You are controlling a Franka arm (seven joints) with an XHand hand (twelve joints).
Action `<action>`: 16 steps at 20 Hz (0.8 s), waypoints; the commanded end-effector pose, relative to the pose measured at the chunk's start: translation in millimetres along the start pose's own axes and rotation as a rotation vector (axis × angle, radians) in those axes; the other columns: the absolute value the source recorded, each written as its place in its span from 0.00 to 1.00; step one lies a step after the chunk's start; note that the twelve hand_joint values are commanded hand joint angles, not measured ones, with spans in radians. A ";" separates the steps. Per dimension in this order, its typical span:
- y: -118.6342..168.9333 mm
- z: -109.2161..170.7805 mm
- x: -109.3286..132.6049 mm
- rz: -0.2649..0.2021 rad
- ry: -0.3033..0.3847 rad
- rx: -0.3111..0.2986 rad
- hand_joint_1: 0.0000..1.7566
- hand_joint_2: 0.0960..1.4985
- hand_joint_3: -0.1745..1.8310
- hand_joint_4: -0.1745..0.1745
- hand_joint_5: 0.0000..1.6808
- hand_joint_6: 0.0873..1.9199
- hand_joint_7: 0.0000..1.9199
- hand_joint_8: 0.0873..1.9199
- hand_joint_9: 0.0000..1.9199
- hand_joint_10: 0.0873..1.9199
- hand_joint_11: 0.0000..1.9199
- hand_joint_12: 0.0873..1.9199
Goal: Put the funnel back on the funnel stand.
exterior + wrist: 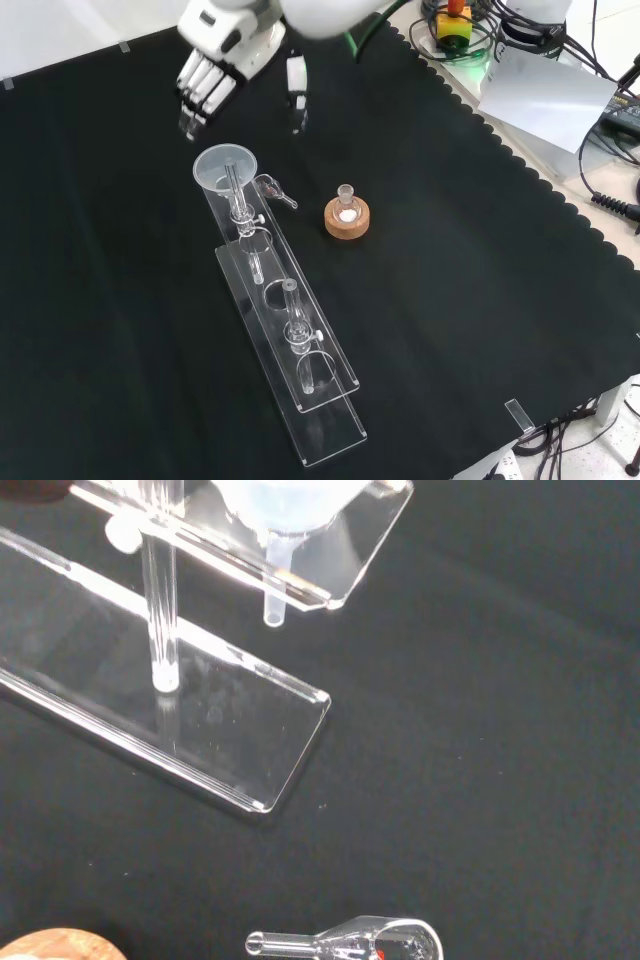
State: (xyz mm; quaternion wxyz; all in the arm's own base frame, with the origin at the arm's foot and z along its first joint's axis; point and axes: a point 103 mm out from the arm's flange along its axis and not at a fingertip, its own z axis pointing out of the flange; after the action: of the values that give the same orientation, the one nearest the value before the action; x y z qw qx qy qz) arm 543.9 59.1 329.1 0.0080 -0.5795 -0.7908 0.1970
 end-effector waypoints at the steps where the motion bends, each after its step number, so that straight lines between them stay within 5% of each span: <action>1: -94.1 -19.5 -12.3 0.037 0.109 -0.149 0.33 0.48 0.17 0.33 0.07 0.00 0.00 0.30 0.13 0.37 0.15 0.75; 16: -194.4 4.0 -13.7 0.174 0.147 -0.184 0.35 0.55 0.21 0.32 0.14 0.00 0.07 0.34 0.20 0.36 0.17 0.75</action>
State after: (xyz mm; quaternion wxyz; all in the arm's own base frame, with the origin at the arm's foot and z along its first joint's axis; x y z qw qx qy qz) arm 417.5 31.0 409.3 -0.0202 -0.6222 -0.7776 0.0881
